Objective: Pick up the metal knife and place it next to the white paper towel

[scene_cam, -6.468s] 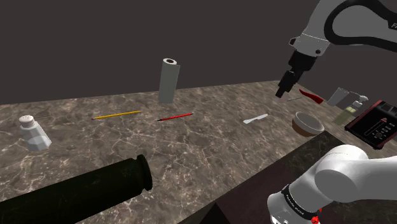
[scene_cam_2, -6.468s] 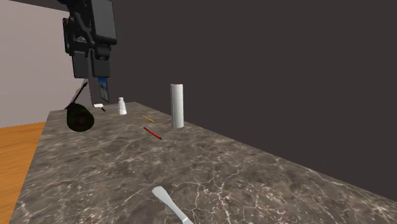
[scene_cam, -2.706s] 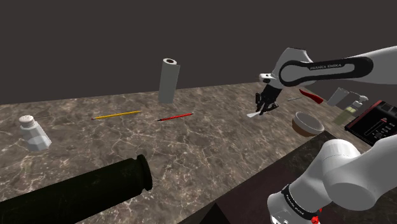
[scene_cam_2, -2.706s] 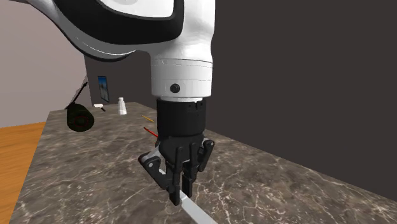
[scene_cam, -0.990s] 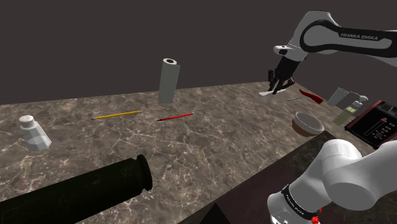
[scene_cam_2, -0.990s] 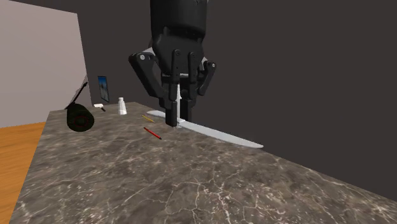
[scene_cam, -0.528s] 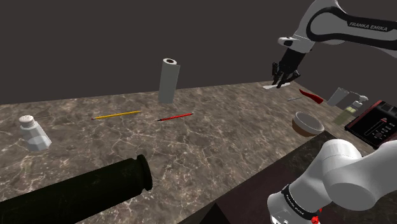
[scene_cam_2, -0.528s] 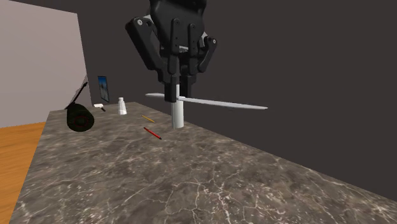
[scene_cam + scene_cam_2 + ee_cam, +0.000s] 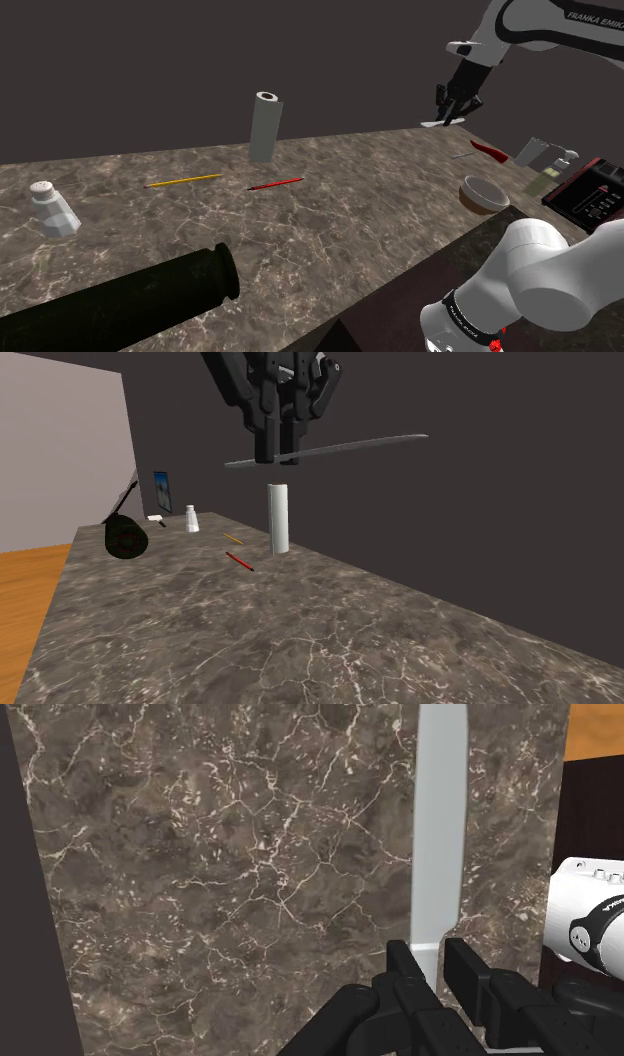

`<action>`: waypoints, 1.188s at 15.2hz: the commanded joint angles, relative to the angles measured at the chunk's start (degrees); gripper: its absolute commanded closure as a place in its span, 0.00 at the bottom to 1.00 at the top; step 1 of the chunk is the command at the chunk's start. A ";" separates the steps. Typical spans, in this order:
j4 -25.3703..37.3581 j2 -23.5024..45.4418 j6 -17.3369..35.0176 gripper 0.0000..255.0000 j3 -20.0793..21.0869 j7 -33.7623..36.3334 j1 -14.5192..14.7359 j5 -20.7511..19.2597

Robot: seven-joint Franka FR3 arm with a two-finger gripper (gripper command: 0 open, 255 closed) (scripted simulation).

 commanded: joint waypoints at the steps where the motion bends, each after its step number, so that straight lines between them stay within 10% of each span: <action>1: 1.89 0.49 -1.43 1.00 0.09 -0.26 0.18 0.28; 18: 8.10 10.64 -0.28 1.00 11.74 16.80 7.79 9.53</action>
